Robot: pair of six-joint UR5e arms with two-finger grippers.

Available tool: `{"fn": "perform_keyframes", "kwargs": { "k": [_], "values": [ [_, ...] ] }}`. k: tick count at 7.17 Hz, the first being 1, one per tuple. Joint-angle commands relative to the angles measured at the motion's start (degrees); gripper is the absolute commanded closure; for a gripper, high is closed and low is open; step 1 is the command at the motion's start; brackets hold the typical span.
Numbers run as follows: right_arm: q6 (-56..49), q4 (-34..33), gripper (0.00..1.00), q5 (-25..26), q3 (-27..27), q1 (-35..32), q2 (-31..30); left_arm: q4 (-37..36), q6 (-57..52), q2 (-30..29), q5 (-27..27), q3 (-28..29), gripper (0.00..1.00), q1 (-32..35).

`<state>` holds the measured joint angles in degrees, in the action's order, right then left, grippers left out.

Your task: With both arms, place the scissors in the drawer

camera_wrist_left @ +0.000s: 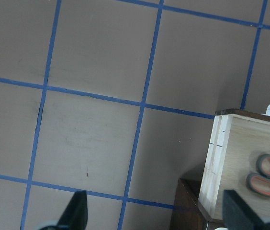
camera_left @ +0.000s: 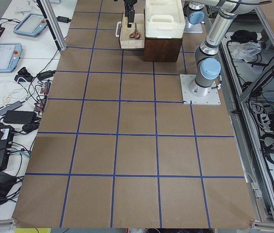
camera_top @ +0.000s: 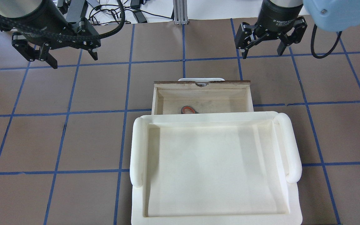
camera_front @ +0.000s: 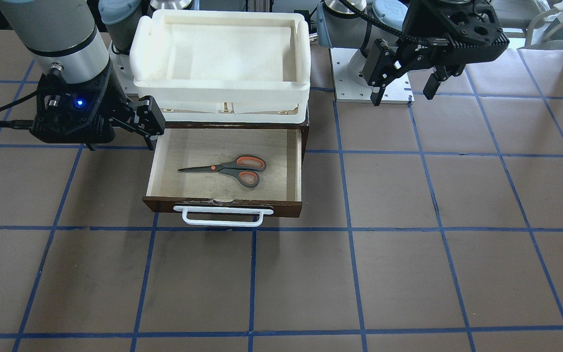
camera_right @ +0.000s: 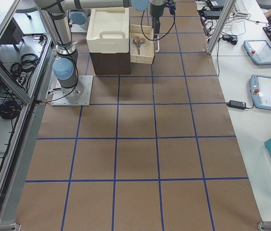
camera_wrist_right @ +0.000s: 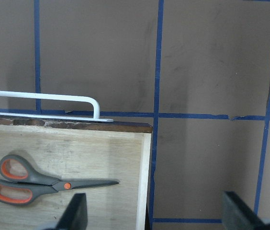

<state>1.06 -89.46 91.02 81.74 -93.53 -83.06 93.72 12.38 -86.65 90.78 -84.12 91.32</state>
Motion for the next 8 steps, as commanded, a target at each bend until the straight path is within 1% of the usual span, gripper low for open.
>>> {"fn": "perform_keyframes", "kwargs": {
  "k": [1, 8],
  "values": [
    [-0.01, -0.02, 0.00, 0.04, 0.00, 0.02, 0.00, 1.02, -0.68, 1.39, 0.01, -1.30, 0.00, -0.09],
    [-0.27, -0.19, 0.00, 0.04, 0.09, 0.02, 0.00, 0.67, -2.88, 1.31, -0.16, -1.66, 0.00, -0.27]
  ]
}}
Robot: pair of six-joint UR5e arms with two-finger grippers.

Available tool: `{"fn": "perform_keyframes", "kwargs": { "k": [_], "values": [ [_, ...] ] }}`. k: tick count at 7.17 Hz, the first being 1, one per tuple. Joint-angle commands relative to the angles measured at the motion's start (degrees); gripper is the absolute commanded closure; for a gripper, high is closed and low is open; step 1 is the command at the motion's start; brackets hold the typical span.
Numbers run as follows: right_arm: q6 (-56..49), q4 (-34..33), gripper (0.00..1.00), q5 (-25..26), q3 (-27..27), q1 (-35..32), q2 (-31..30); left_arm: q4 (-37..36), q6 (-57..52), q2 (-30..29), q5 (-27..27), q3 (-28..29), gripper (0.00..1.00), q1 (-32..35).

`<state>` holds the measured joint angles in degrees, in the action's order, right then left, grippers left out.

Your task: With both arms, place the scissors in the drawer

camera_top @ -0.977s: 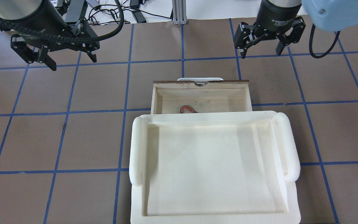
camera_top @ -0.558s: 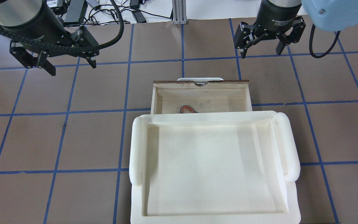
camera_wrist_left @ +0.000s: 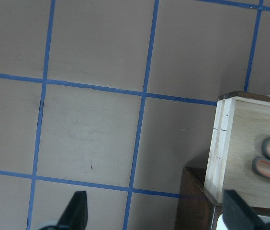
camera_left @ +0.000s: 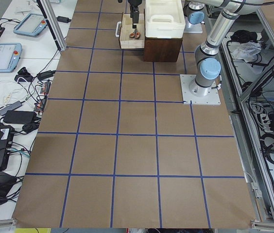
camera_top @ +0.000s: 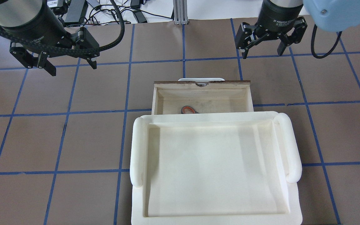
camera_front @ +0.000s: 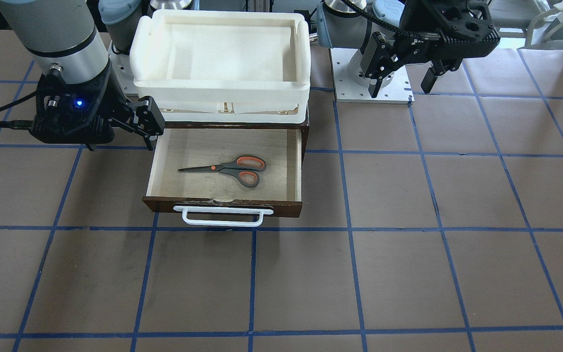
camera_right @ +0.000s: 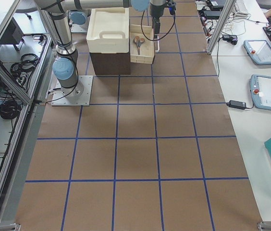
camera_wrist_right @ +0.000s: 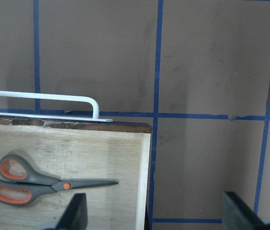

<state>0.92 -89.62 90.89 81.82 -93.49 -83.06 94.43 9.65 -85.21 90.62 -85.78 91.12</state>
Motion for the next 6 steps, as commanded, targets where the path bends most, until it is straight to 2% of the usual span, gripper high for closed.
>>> {"fn": "perform_keyframes", "kwargs": {
  "k": [1, 6],
  "values": [
    [-0.22, -0.20, 0.00, 0.17, 0.01, 0.06, 0.00, -0.03, -3.29, -0.14, -0.01, 0.00, 0.00, 0.02],
    [-0.39, -0.20, 0.00, 0.17, 0.01, 0.06, 0.00, -0.12, -4.55, -0.22, -0.54, 0.00, 0.00, 0.11]
  ]
}}
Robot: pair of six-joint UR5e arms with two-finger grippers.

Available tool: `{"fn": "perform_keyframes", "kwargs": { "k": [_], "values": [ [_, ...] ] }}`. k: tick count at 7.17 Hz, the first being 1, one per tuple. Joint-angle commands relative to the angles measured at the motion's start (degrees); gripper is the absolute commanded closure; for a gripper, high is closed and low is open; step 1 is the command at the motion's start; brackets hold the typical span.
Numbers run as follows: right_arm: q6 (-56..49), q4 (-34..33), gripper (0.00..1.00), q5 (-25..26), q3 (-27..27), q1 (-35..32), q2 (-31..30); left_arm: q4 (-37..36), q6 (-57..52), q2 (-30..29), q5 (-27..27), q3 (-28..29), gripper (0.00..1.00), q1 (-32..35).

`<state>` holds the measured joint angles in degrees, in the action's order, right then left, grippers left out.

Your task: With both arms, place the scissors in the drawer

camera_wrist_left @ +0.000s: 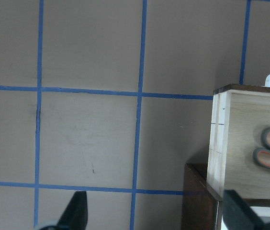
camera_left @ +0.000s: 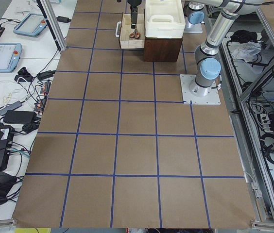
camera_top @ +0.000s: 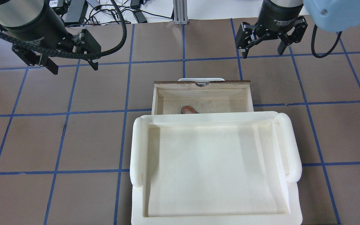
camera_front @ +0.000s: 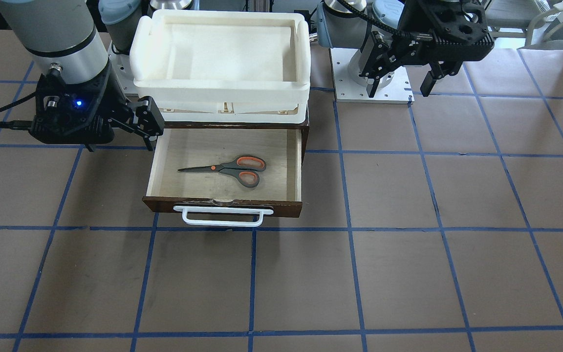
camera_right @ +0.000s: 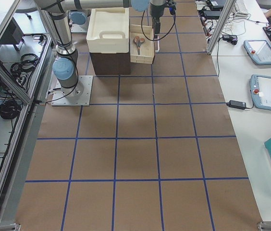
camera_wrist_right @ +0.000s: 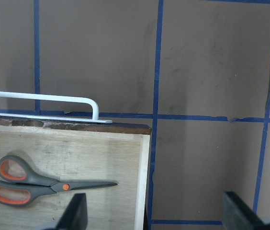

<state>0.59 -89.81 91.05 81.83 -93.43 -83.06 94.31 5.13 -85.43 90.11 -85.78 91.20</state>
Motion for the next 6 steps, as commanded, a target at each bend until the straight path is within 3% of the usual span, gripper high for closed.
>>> {"fn": "perform_keyframes", "kwargs": {
  "k": [1, 6],
  "values": [
    [-0.06, 0.07, 0.00, 0.00, 0.00, 0.01, 0.00, 0.00, -0.03, 0.00, -0.11, 0.00, 0.00, 0.03],
    [-0.06, 0.16, 0.00, 0.00, 0.00, 0.01, 0.00, 0.00, -0.03, -0.09, 0.33, 0.00, 0.00, -0.15]
  ]
}}
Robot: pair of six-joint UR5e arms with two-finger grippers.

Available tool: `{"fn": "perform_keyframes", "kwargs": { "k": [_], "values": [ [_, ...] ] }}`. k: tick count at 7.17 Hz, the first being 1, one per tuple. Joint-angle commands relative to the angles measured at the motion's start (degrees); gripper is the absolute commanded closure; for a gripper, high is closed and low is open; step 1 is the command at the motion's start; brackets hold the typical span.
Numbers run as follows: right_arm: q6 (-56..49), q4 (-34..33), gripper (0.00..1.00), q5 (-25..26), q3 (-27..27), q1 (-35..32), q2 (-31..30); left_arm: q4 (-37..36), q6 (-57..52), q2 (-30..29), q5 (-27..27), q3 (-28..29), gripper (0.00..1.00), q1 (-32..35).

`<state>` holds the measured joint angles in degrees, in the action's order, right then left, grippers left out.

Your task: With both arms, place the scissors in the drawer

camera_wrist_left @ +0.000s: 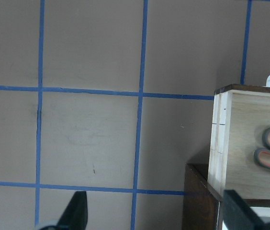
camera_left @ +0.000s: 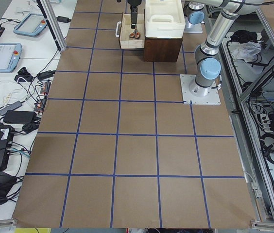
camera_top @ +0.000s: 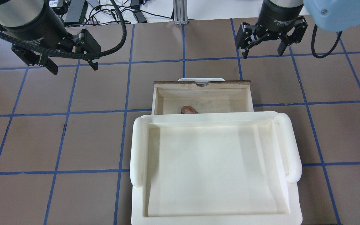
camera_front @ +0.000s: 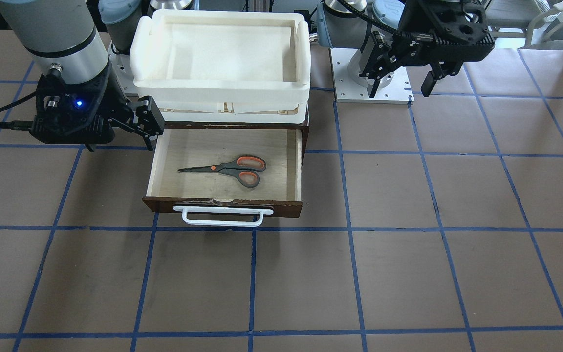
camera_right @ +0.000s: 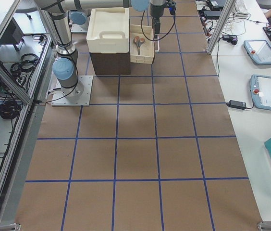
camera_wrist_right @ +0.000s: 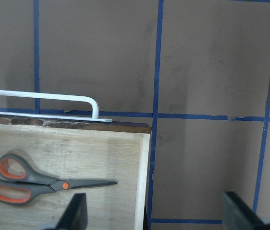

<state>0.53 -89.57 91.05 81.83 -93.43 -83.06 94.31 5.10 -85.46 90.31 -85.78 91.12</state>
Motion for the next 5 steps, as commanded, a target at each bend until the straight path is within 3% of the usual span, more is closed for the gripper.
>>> {"fn": "perform_keyframes", "kwargs": {
  "k": [1, 5],
  "values": [
    [0.00, 0.10, 0.00, 0.00, 0.00, 0.00, 0.00, -0.09, 0.00, -0.06, -0.22, 0.00, 0.00, -0.07],
    [0.00, -0.08, 0.00, 0.00, 0.00, 0.00, 0.00, 0.00, -0.09, 0.20, -0.14, 0.00, 0.00, 0.02]
  ]
}}
